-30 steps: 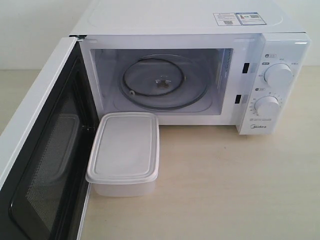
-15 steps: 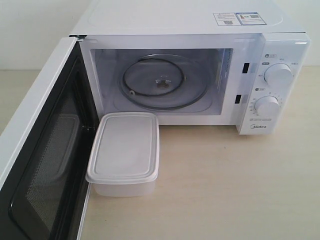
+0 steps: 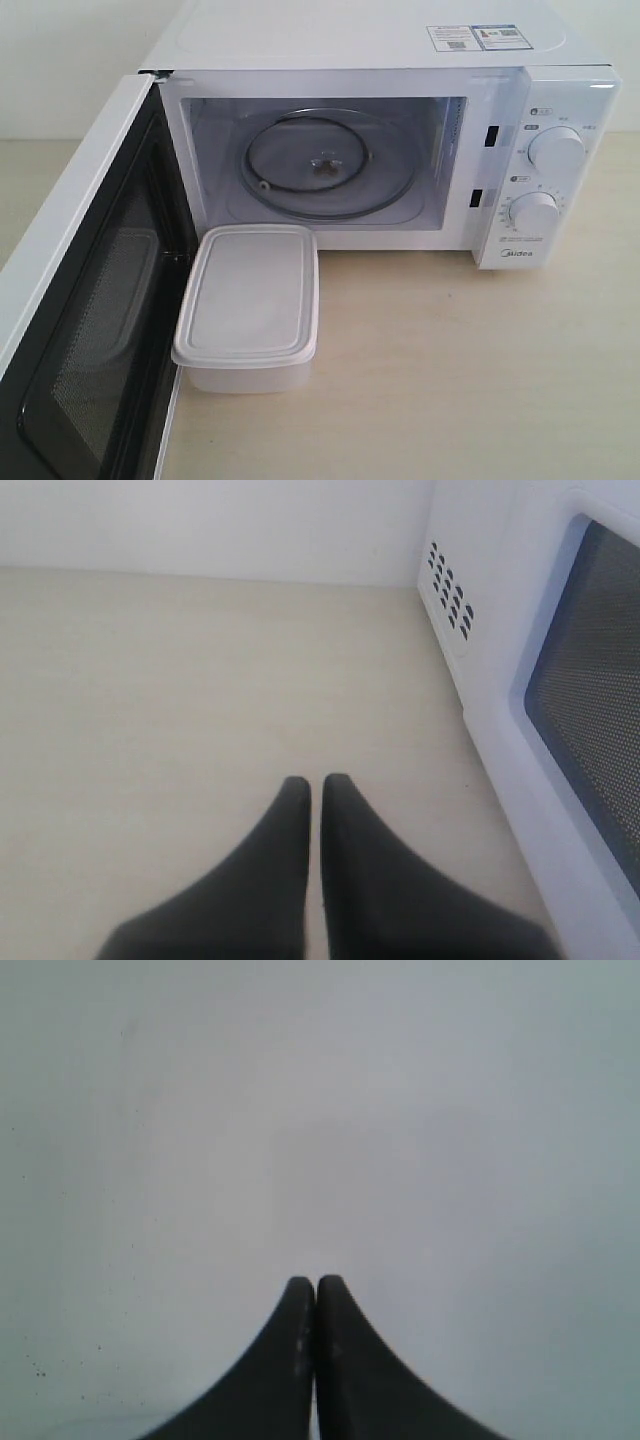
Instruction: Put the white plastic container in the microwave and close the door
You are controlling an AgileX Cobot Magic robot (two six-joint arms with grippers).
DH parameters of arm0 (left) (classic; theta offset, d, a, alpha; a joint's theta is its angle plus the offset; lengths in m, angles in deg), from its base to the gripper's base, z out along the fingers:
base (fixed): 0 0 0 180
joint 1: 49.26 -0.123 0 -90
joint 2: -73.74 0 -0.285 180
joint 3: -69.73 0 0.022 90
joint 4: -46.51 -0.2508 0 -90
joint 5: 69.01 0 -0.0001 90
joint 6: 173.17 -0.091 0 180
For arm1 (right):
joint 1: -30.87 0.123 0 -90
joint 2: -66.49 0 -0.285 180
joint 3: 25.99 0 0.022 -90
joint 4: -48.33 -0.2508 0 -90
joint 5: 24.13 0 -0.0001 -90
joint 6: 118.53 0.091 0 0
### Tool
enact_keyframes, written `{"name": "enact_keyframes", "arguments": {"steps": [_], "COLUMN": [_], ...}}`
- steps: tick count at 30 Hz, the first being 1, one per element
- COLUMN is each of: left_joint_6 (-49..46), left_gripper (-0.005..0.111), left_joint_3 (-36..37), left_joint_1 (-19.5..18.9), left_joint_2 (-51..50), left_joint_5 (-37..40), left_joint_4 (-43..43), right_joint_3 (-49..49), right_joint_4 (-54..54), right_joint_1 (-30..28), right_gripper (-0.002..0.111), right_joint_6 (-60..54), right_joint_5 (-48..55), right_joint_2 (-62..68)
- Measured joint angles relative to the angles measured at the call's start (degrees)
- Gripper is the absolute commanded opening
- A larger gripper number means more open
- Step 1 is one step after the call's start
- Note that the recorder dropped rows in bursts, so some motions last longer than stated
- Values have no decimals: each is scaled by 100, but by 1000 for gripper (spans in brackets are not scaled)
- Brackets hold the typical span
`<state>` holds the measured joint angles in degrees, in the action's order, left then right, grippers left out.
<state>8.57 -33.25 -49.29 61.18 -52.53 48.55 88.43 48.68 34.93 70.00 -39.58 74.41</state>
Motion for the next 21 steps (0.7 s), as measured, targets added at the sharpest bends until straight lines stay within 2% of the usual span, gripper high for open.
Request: {"name": "enact_keyframes", "arguments": {"steps": [5,11,17,21], "left_joint_6": [0,0,0,0], "left_gripper": [4,4,4,4], "left_joint_3": [0,0,0,0], "left_joint_1": [0,0,0,0], "left_joint_2": [0,0,0,0], "left_joint_5": [0,0,0,0], "left_joint_4": [0,0,0,0], "right_joint_3": [1324,2789,3968,4215], "right_joint_4": [79,-219,-1192,-1928], "right_joint_1": [0,0,0,0], "right_gripper": [0,0,0,0], "right_joint_6": [75,93,-378,-580], "right_joint_5": [1376,3029,4978,5903], "right_joint_2": [144,968,1982,2539]}}
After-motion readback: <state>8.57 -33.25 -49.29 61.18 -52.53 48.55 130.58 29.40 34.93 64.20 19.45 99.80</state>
